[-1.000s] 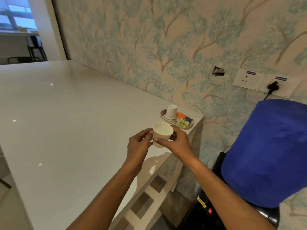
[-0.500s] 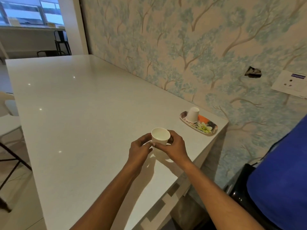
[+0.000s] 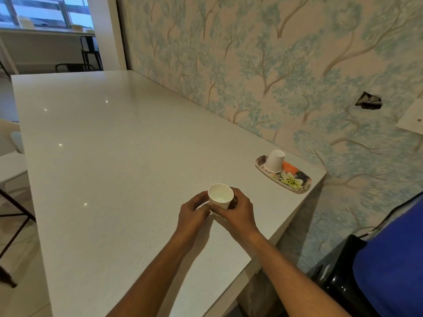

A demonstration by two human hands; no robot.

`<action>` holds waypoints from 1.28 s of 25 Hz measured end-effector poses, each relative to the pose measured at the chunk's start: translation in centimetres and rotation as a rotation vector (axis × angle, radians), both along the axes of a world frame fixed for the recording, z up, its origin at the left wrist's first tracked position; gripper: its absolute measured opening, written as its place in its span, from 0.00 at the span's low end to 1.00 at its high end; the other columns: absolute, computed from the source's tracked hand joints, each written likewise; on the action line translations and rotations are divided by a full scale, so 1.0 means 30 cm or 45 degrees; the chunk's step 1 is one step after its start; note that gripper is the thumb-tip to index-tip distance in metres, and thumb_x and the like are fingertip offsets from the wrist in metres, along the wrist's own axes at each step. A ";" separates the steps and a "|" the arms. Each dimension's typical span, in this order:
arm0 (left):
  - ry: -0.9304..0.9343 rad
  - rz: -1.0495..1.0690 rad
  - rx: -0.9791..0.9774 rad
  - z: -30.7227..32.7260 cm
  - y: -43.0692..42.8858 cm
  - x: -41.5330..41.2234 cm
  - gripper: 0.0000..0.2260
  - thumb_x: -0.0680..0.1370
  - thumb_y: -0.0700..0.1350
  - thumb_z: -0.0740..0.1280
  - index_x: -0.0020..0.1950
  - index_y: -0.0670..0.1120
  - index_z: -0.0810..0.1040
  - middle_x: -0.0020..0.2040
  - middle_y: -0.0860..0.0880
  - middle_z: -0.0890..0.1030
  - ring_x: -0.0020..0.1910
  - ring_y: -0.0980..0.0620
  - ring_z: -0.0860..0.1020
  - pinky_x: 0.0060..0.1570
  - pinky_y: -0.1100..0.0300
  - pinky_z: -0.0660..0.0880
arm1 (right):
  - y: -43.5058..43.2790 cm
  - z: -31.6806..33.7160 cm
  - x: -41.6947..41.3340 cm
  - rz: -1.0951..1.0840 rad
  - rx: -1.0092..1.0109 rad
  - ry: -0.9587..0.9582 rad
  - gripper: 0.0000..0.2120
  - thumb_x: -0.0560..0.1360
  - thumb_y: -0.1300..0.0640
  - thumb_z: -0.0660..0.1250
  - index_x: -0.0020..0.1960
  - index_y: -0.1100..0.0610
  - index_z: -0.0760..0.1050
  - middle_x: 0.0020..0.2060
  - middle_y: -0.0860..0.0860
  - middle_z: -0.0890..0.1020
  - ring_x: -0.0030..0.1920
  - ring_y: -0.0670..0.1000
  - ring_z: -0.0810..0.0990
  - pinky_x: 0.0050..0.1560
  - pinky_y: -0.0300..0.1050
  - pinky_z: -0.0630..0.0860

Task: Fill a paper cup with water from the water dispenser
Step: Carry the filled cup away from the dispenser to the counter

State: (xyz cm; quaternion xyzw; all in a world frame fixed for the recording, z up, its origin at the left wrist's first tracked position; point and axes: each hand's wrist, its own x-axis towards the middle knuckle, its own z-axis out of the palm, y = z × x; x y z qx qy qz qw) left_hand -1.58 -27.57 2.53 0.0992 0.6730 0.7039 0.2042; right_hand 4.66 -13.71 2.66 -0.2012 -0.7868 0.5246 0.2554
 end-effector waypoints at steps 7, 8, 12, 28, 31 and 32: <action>0.057 0.004 -0.106 -0.032 0.004 -0.002 0.16 0.81 0.43 0.69 0.68 0.55 0.80 0.64 0.52 0.83 0.65 0.49 0.80 0.68 0.42 0.76 | 0.013 -0.019 -0.002 0.047 -0.004 -0.065 0.32 0.67 0.55 0.86 0.68 0.56 0.78 0.60 0.50 0.85 0.61 0.49 0.83 0.57 0.36 0.81; 0.071 -0.001 -0.124 -0.035 0.003 -0.002 0.16 0.80 0.43 0.70 0.67 0.55 0.81 0.64 0.52 0.84 0.64 0.50 0.80 0.68 0.43 0.76 | 0.019 -0.022 0.003 0.063 -0.003 -0.086 0.33 0.67 0.55 0.86 0.69 0.56 0.77 0.61 0.49 0.84 0.62 0.49 0.82 0.58 0.38 0.81; 0.170 0.005 -0.235 -0.038 0.008 0.003 0.17 0.79 0.48 0.73 0.68 0.54 0.80 0.62 0.53 0.84 0.60 0.53 0.81 0.65 0.53 0.76 | 0.049 -0.036 0.030 0.113 -0.028 -0.136 0.32 0.69 0.58 0.84 0.69 0.54 0.76 0.62 0.47 0.84 0.63 0.46 0.81 0.56 0.30 0.79; 0.336 -0.009 -0.458 -0.014 0.022 0.019 0.26 0.76 0.51 0.77 0.73 0.50 0.77 0.65 0.45 0.84 0.61 0.46 0.83 0.64 0.47 0.78 | 0.042 -0.037 0.039 0.055 0.023 -0.218 0.31 0.72 0.61 0.82 0.72 0.56 0.76 0.66 0.53 0.84 0.65 0.50 0.82 0.50 0.23 0.77; 0.334 -0.008 -0.448 -0.017 0.022 0.020 0.26 0.76 0.50 0.76 0.74 0.49 0.76 0.65 0.45 0.84 0.62 0.46 0.83 0.64 0.46 0.78 | 0.032 -0.034 0.044 0.041 -0.005 -0.212 0.30 0.72 0.61 0.82 0.71 0.57 0.77 0.66 0.53 0.84 0.63 0.48 0.82 0.47 0.22 0.76; 0.327 -0.009 -0.451 -0.016 0.021 0.022 0.26 0.76 0.50 0.76 0.74 0.49 0.76 0.65 0.45 0.83 0.62 0.45 0.83 0.64 0.46 0.78 | 0.027 -0.034 0.044 0.041 -0.002 -0.220 0.30 0.72 0.61 0.82 0.71 0.57 0.76 0.66 0.53 0.84 0.64 0.49 0.82 0.49 0.23 0.77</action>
